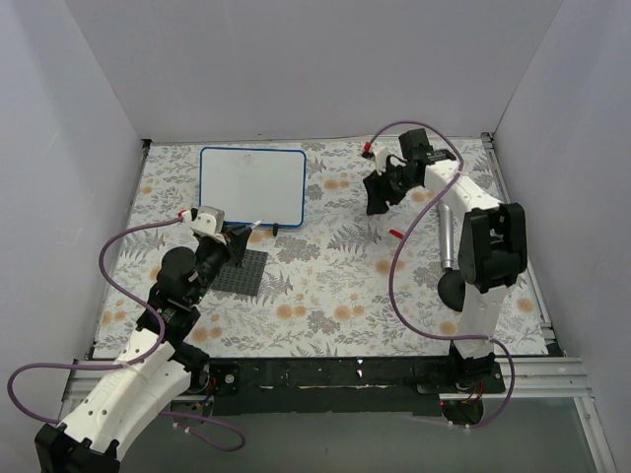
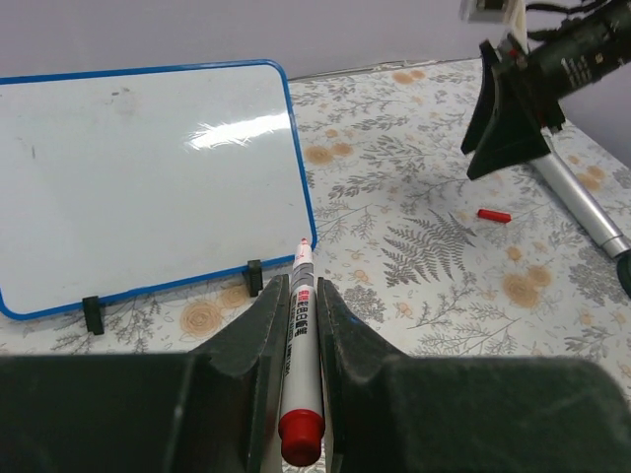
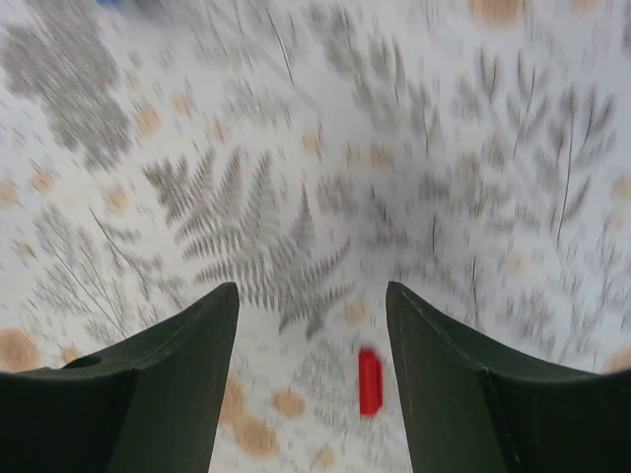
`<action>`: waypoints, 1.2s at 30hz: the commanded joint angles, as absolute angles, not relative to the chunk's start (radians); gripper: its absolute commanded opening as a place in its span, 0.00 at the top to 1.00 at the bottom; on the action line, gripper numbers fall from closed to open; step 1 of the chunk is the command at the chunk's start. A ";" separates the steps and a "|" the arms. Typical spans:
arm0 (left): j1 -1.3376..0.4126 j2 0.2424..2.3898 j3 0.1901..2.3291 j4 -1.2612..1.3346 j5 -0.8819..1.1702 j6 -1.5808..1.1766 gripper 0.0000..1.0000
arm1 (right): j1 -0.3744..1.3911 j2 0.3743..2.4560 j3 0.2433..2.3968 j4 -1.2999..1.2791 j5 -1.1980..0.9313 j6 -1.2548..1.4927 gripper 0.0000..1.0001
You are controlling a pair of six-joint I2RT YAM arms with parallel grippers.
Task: Write a sentence on the whiteboard
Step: Put down the pen cap at the center of the board, then pick up the whiteboard from the whiteboard stand.
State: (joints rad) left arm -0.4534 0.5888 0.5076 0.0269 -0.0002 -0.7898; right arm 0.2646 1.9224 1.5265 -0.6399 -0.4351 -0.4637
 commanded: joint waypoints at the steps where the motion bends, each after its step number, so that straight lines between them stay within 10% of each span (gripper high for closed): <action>1: -0.445 0.565 0.500 0.012 -0.104 -0.739 1.00 | 0.276 2.083 1.825 -0.680 -0.824 -0.422 0.31; 28: -0.373 0.600 0.469 0.037 -0.198 -0.718 1.00 | 0.446 2.563 2.057 0.515 -1.032 0.790 0.39; 33: -0.371 0.595 0.468 0.037 -0.199 -0.733 1.00 | 0.460 2.628 2.091 0.675 -1.049 0.933 0.62; 34: -0.371 0.594 0.466 0.035 -0.202 -0.733 1.00 | 0.463 2.631 2.092 0.698 -1.051 0.949 0.69; 35: -0.371 0.594 0.465 0.035 -0.207 -0.733 1.00 | 0.463 2.635 2.097 0.704 -1.052 0.954 0.98; 36: -0.371 0.591 0.465 0.038 -0.209 -0.733 1.00 | 0.463 2.635 2.098 0.712 -1.052 0.957 0.99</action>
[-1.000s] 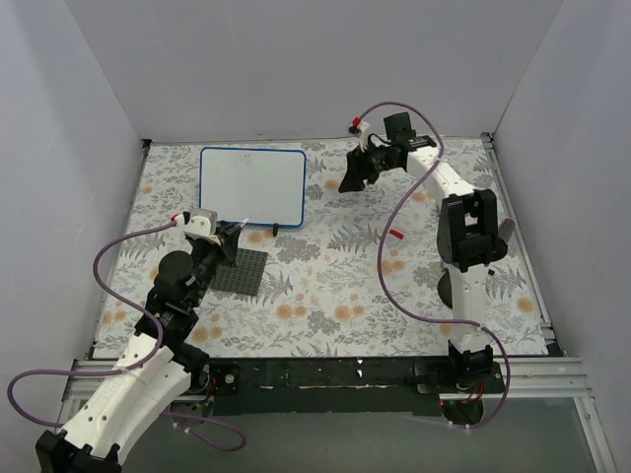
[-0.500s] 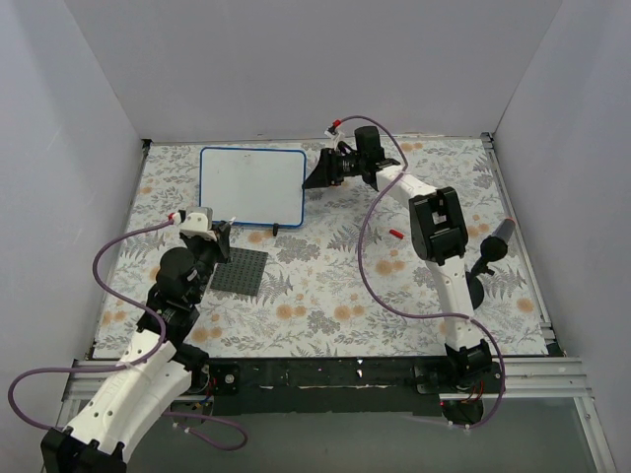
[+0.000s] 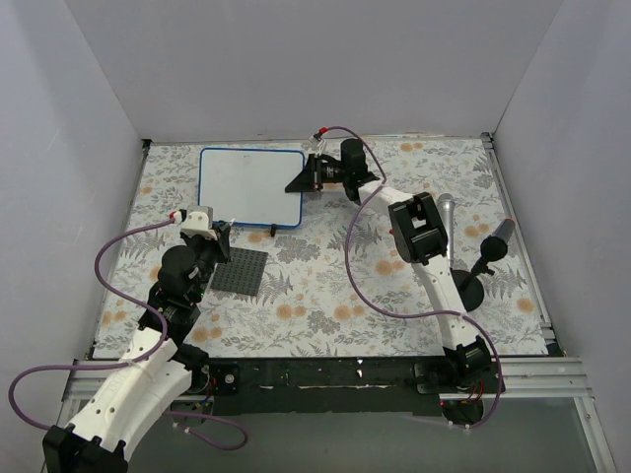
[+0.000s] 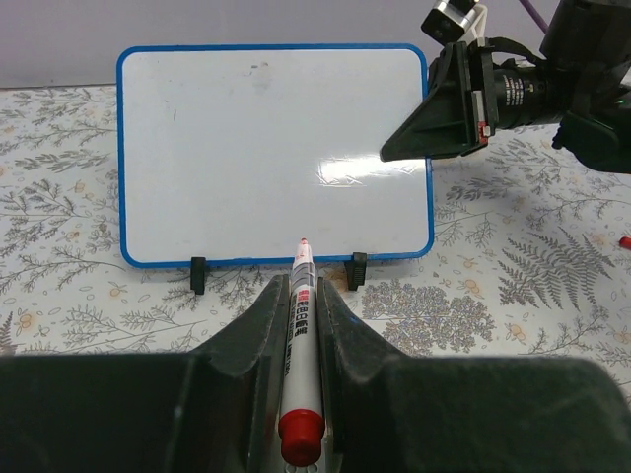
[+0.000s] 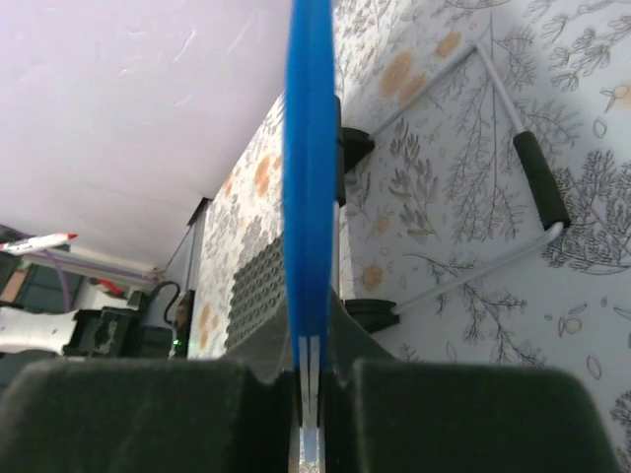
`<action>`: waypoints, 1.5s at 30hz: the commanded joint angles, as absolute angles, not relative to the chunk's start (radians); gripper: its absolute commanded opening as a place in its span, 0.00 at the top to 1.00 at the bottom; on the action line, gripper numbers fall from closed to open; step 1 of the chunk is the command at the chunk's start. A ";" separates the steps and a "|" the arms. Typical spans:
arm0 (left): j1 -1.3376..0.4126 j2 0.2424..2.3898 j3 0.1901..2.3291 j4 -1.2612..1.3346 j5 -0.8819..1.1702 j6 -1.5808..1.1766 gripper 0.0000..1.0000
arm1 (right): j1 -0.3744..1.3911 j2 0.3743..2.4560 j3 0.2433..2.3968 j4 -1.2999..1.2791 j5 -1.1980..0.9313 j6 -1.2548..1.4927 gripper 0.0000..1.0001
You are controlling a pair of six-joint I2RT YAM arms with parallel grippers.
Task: Write a sentence on the whiteboard
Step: Pick up the whiteboard from the whiteboard stand, then write with the whiteboard marker without the cap on the whiteboard.
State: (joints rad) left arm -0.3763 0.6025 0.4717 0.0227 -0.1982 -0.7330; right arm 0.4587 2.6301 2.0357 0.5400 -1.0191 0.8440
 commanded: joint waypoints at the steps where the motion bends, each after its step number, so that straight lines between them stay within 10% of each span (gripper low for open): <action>1: -0.371 0.589 0.465 0.038 -0.207 -0.735 1.00 | 0.462 2.635 2.102 0.713 -1.055 0.959 0.99; 22: -0.371 0.428 0.531 0.038 -0.083 -0.995 1.00 | 0.429 2.186 1.907 0.399 -1.074 0.611 0.99; 45: -0.371 0.365 0.425 0.215 0.121 -1.390 1.00 | 0.296 1.463 1.082 -0.423 -0.871 0.002 0.99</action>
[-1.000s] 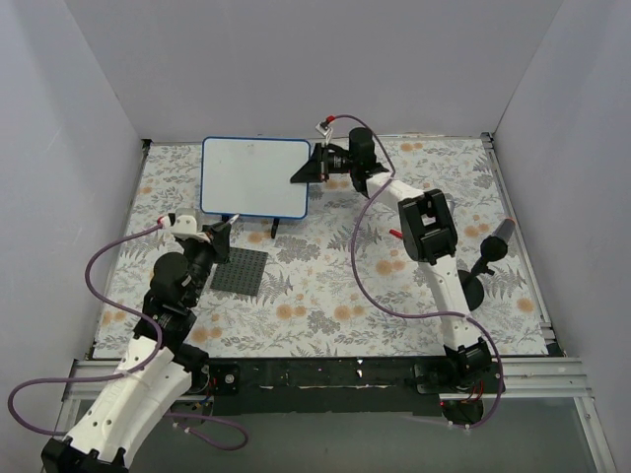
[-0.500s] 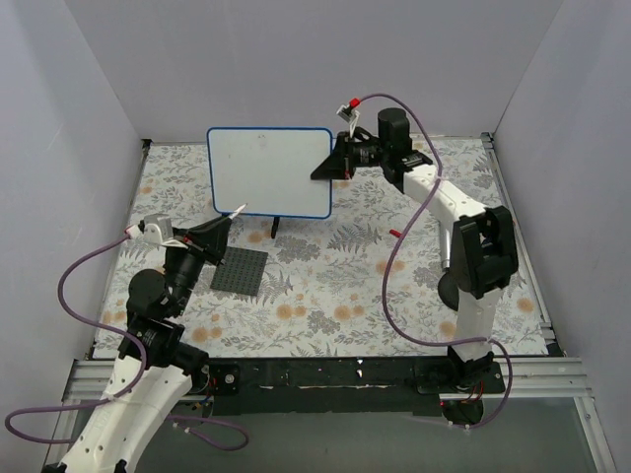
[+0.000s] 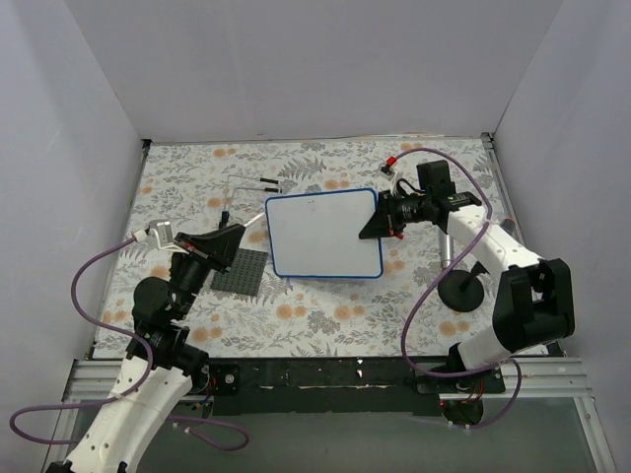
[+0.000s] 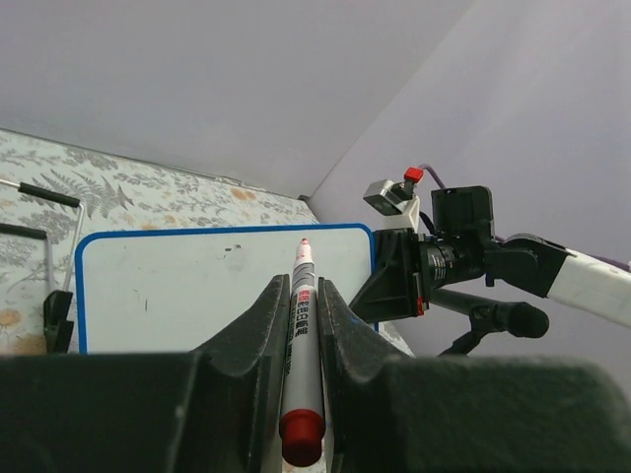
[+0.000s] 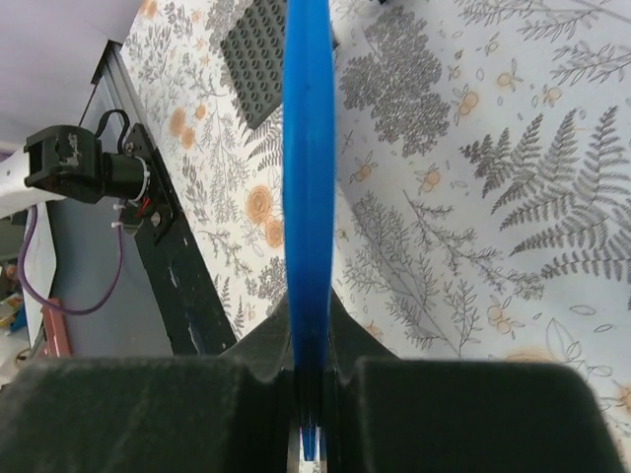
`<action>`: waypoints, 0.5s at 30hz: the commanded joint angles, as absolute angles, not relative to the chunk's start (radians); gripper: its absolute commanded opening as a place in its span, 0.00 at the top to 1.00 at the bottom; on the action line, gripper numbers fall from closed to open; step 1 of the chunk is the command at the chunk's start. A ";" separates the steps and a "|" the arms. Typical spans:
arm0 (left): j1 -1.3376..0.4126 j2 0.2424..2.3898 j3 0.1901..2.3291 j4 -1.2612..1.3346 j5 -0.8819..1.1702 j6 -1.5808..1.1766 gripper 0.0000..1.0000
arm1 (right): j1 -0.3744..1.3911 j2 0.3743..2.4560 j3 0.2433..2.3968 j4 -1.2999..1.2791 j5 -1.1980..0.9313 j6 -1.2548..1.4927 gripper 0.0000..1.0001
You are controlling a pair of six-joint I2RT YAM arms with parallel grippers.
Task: Write a sentence on the whiteboard
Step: Write with the whiteboard marker without the cap on the whiteboard.
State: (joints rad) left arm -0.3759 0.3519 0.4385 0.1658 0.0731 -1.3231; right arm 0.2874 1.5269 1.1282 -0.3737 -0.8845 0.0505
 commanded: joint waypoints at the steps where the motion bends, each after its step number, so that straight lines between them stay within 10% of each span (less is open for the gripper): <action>1: -0.371 0.367 0.417 0.213 0.121 -1.399 1.00 | 0.293 1.439 1.068 -0.420 -0.838 0.002 0.99; 15: -0.373 0.474 0.190 0.508 0.051 -1.551 1.00 | 0.239 1.391 1.032 -0.426 -0.772 0.196 0.99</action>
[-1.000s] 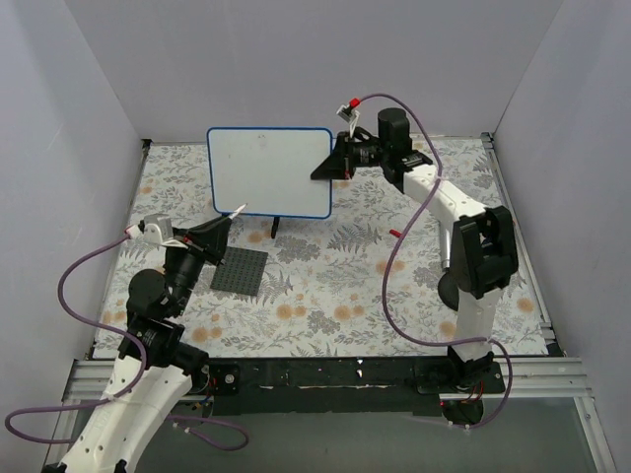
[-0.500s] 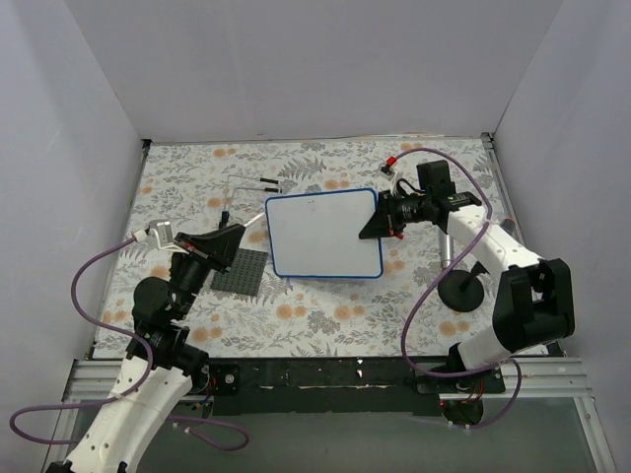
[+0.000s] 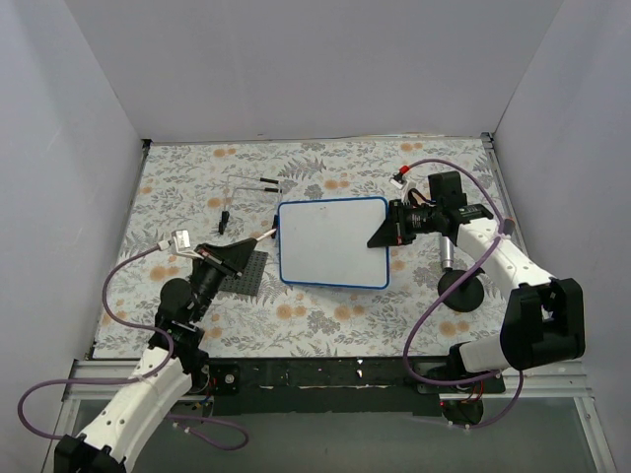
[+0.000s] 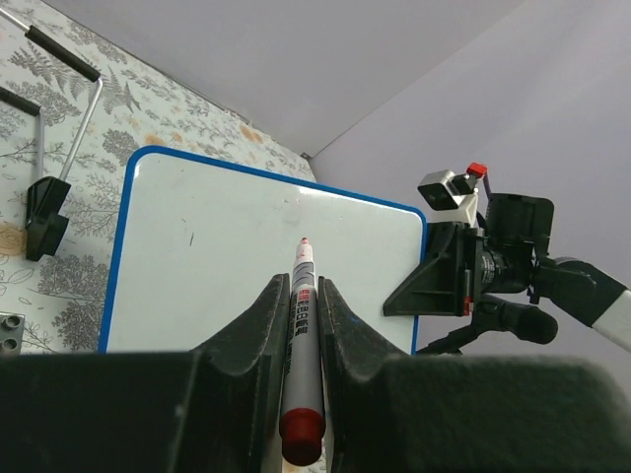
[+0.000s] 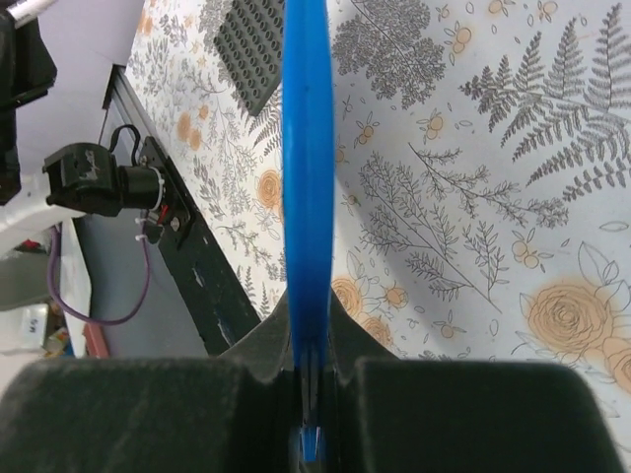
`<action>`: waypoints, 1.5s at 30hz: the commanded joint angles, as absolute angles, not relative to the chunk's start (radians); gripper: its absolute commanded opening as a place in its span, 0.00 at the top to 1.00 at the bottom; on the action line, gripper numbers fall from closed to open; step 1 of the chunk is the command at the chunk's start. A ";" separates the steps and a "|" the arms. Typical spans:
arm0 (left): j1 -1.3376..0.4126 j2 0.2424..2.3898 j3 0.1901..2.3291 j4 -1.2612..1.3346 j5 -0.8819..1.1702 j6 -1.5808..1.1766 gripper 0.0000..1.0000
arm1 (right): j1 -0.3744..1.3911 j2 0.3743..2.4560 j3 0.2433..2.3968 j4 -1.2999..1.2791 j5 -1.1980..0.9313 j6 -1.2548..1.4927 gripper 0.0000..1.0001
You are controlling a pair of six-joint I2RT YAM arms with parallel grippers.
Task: Write a sentence on the whiteboard
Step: Write with the whiteboard marker without the cap on the whiteboard.
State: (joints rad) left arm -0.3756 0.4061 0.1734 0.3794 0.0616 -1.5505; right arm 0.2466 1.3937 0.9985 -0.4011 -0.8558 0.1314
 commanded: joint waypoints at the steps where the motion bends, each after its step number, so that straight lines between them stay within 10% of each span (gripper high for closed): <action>1: -0.373 0.492 0.196 0.515 0.055 -1.543 1.00 | 0.238 1.405 1.051 -0.437 -0.766 0.213 0.99; 45: -0.354 0.698 0.272 0.516 0.061 -1.486 1.00 | 0.232 1.451 1.011 -0.422 -0.775 0.204 0.99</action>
